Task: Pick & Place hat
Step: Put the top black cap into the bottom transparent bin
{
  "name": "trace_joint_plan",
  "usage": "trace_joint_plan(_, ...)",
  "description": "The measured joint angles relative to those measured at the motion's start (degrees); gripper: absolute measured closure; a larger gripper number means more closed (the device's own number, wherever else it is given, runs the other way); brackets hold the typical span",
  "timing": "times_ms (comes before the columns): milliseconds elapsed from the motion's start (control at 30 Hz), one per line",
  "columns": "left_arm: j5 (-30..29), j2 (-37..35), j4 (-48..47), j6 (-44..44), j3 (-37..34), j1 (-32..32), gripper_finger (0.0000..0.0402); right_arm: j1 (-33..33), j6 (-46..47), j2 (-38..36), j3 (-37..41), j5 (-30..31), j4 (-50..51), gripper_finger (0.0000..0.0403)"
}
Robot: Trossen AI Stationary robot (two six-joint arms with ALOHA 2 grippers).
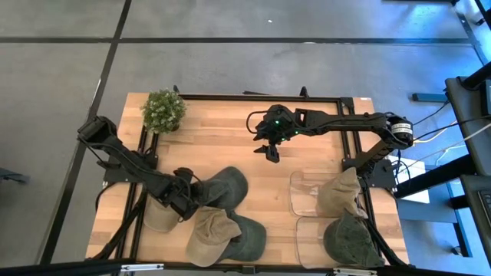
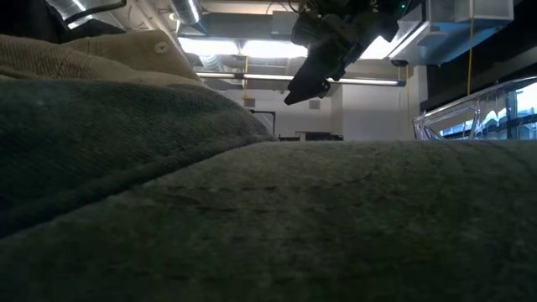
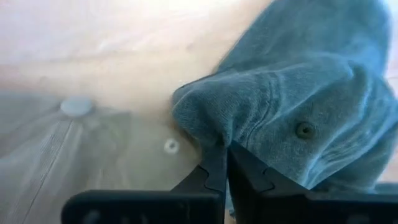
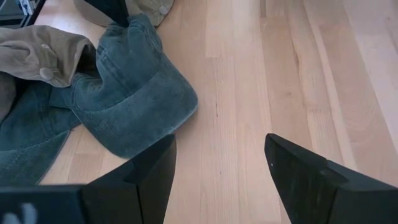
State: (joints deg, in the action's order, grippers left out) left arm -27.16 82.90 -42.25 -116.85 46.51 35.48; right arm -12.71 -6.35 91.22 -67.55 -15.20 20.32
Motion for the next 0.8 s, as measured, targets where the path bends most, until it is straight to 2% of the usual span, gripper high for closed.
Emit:
trace_joint_plan(133, -8.4, -1.6, 0.1, 1.0, 1.2, -0.5, 0.0399, 0.0, 0.0, 0.0, 0.0, 0.0, 0.0, 0.0157)
trace_joint_plan(233, -14.0, -4.4, 0.2, 5.9, 2.6, -1.8, 0.0398, 0.0, 0.0, 0.0, 0.0, 0.0, -0.8, 0.0157)
trace_joint_plan(367, -15.5, -9.8, 0.5, 18.5, 4.5, -5.0, 0.0399, 0.0, 0.0, 0.1, -1.8, 0.0, -1.2, 0.0157)
trace_joint_plan(467, -15.2, -14.0, 1.5, 31.1, 6.2, -8.4, 0.0399, 0.0, 0.0, 0.1, -4.4, 0.0, -1.3, 0.0157)
trace_joint_plan(533, -13.8, -16.3, 3.9, 40.4, 7.5, -11.2, 0.0399, 0.0, 0.0, 0.1, -6.7, 0.0, -1.1, 0.0157)
trace_joint_plan(600, -9.9, -18.2, 7.3, 50.2, 8.5, -14.4, 0.0399, 0.0, -0.1, 0.1, -9.2, 0.0, -1.3, 0.0157)
trace_joint_plan(700, -1.9, -19.3, 13.8, 64.0, 10.0, -19.1, 0.0399, 0.0, -0.2, 0.1, -12.7, 0.1, -1.3, 0.0157)
trace_joint_plan(800, 8.2, -19.3, 18.6, 74.1, 11.4, -23.7, 0.0399, 0.0, 0.2, 0.1, -15.9, 0.3, -1.3, 0.0157)
